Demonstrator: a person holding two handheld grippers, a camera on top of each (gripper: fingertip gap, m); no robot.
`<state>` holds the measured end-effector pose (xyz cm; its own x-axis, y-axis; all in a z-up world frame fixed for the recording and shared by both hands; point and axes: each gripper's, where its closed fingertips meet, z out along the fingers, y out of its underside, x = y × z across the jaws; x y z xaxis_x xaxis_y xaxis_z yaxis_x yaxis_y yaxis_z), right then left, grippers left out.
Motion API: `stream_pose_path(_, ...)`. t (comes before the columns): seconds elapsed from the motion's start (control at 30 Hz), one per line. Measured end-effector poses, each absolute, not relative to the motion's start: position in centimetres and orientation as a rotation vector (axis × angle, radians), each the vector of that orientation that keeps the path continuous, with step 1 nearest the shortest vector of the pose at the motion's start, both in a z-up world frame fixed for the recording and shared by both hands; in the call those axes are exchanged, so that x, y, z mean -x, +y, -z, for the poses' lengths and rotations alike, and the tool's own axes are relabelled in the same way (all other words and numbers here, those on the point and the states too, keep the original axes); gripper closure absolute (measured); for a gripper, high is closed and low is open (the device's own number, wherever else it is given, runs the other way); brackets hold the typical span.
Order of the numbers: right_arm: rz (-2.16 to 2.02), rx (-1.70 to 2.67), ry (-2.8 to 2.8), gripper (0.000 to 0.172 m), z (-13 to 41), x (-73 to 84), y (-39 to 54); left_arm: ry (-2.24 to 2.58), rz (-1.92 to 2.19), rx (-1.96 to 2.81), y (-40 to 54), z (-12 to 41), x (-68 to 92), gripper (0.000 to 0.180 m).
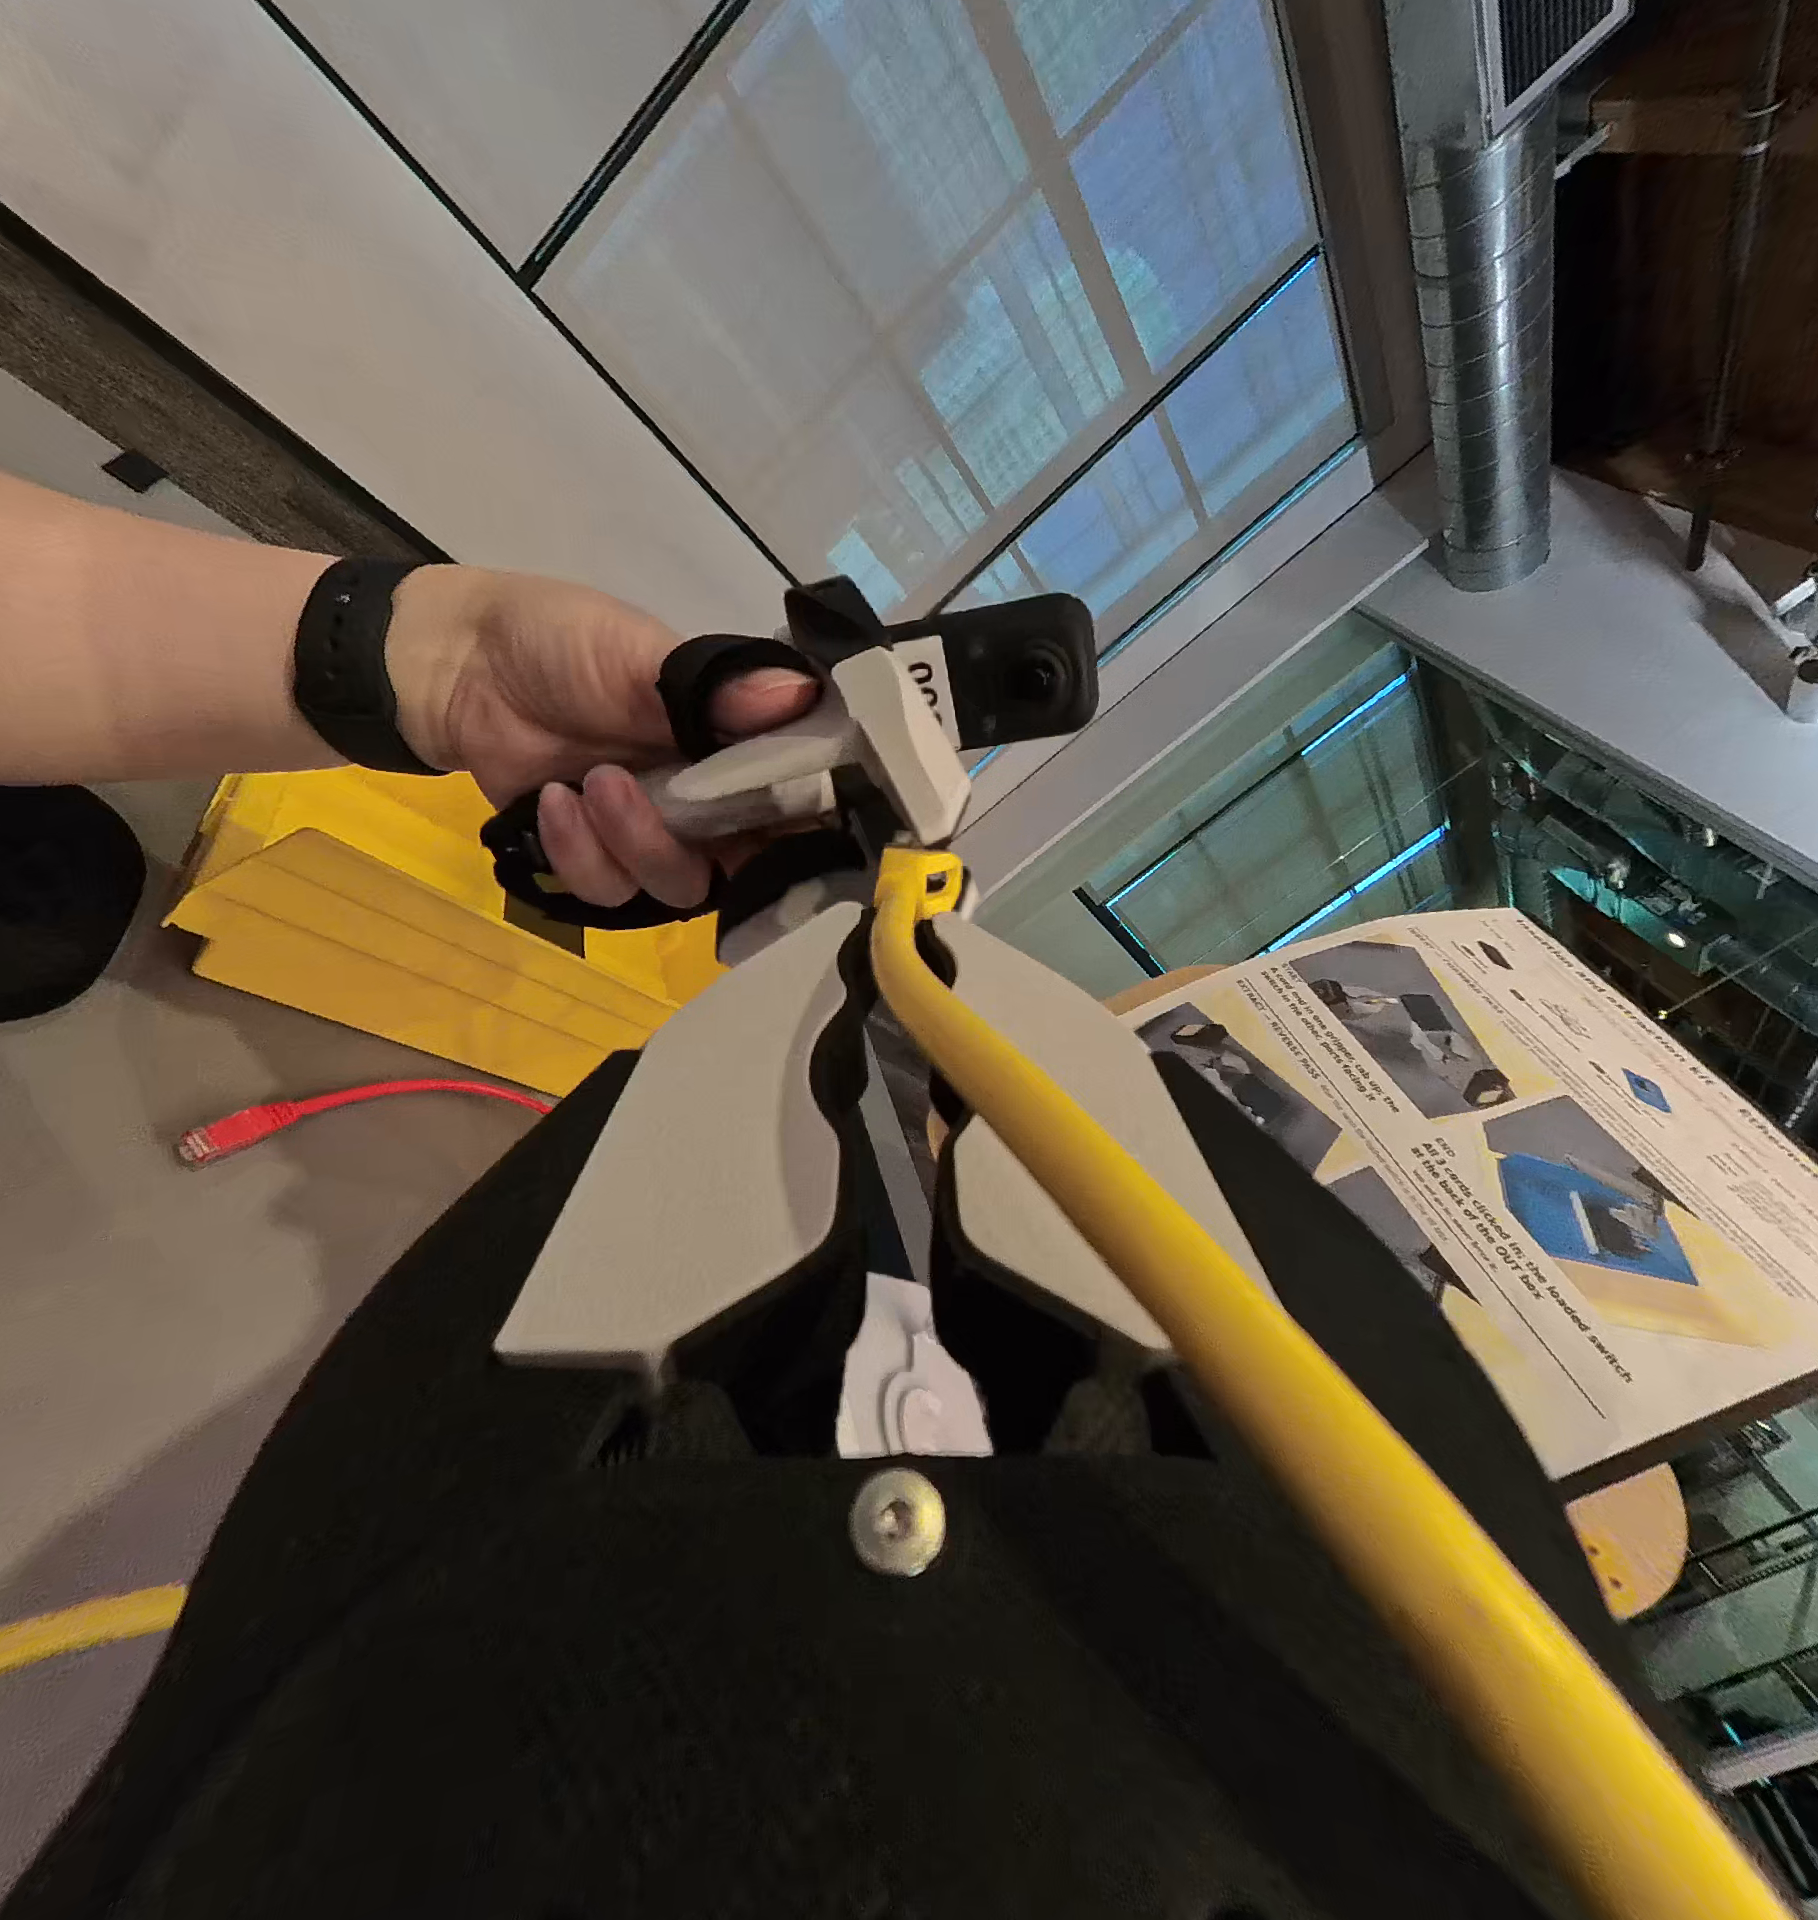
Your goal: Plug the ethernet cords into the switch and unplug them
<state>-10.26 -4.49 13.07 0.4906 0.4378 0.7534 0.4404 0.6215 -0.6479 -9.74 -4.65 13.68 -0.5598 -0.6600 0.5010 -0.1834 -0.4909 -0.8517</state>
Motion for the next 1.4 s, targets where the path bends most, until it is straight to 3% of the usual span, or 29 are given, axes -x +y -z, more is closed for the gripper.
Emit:
stream_pose_path(0.23, -0.044, 0.940, -1.122, 0.164, -12.7, 10.6, -4.6, 1.469, 2.051, 1.261, -5.4, -13.1, 10.5, 0.154)
stream_pose_path(0.3, -0.048, 0.927, -1.131, 0.164, -12.6, 10.6, -4.8, 1.480, 2.010, 1.275, -5.4, -12.8, 10.3, 0.163)
stream_pose_path(0.5, -0.059, 0.925, -1.118, 0.164, -12.5, 10.5, -4.5, 1.496, 2.001, 1.250, -5.5, -12.7, 10.2, 0.165)
stream_pose_path(0.57, -0.181, 0.978, -1.051, 0.162, -12.9, 10.4, -4.1, 1.480, 1.946, 1.200, -5.2, -13.2, 10.3, 0.165)
stream_pose_path(0.63, -0.363, 1.079, -0.939, 0.147, -13.4, 10.2, -3.2, 1.464, 1.864, 1.108, -5.2, -14.0, 10.6, 0.166)
stream_pose_path(0.83, -1.054, 1.187, -0.846, 0.139, -13.7, 12.2, -4.3, 1.494, 1.408, 0.938, -5.0, -14.7, 11.4, 0.167)
stream_pose_path(0.93, -1.262, 1.132, -0.701, 0.150, -15.3, 12.0, -4.2, 1.504, 1.292, 0.924, -4.6, -14.4, 11.5, 0.167)
stream_pose_path(1.07, -1.222, 1.222, -0.676, 0.159, -14.2, 11.8, -3.1, 1.483, 1.261, 0.924, -4.0, -14.3, 11.4, 0.167)
stream_pose_path(1.4, -1.195, 1.271, -0.693, 0.160, -13.6, 11.4, -2.9, 1.499, 1.160, 0.930, -3.7, -13.7, 11.1, 0.167)
